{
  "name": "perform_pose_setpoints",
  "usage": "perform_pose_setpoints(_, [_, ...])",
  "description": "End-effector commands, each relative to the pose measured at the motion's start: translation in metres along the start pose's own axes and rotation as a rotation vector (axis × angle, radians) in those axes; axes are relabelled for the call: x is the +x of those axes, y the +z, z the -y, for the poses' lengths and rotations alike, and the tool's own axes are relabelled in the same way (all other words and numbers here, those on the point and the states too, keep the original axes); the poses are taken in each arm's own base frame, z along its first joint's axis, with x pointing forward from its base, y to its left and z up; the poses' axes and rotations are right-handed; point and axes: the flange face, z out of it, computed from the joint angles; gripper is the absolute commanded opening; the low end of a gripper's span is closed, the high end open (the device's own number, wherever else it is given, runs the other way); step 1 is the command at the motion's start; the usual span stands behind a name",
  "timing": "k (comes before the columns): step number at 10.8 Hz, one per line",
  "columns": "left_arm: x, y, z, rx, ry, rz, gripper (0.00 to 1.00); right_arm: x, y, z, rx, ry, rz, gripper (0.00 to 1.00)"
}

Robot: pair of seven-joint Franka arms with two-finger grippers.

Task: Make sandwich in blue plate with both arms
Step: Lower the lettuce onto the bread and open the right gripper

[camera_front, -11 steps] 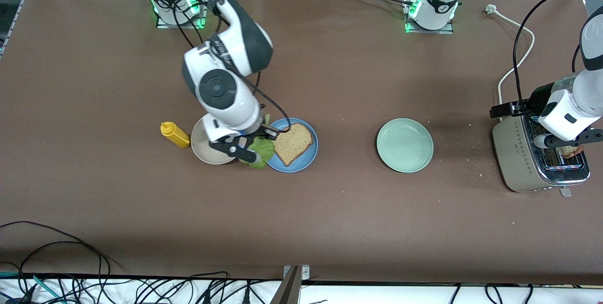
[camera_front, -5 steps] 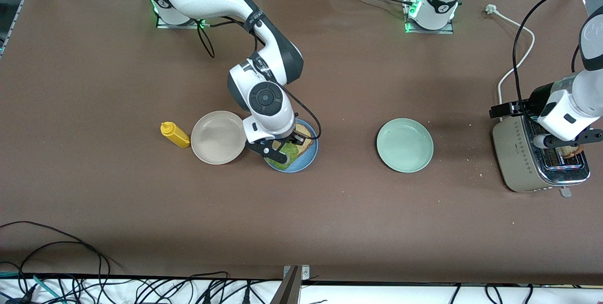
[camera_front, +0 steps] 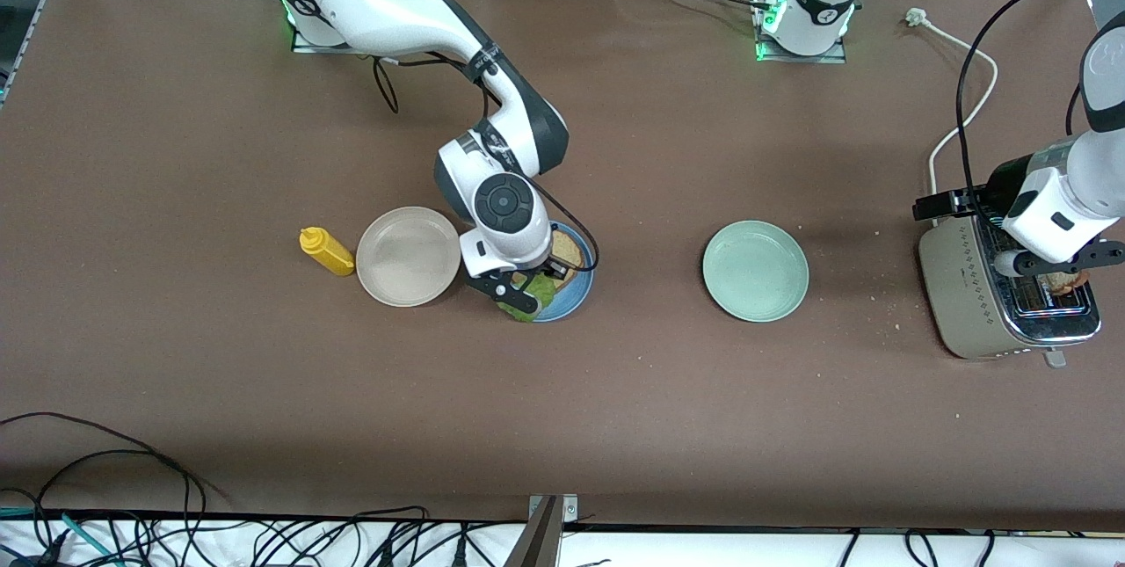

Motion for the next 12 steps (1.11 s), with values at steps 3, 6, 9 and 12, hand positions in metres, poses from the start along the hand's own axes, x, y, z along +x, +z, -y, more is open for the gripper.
perform_pose_setpoints(3, [-0.001,-0.001,0.001,0.028,0.020,-0.004,1.00,-0.005,0.011,0.011,0.004,-0.007,-0.032,0.87])
perform_pose_setpoints(6, [-0.001,0.000,0.001,0.028,0.020,-0.002,0.99,-0.006,-0.010,0.011,0.006,-0.023,-0.055,1.00])
perform_pose_setpoints(9, [0.000,0.001,0.000,0.028,0.022,-0.001,0.99,-0.005,-0.062,0.001,0.011,-0.032,-0.038,1.00])
perform_pose_setpoints(12, [0.000,0.000,0.000,0.028,0.022,-0.002,1.00,-0.001,-0.092,-0.017,-0.006,-0.096,-0.021,1.00])
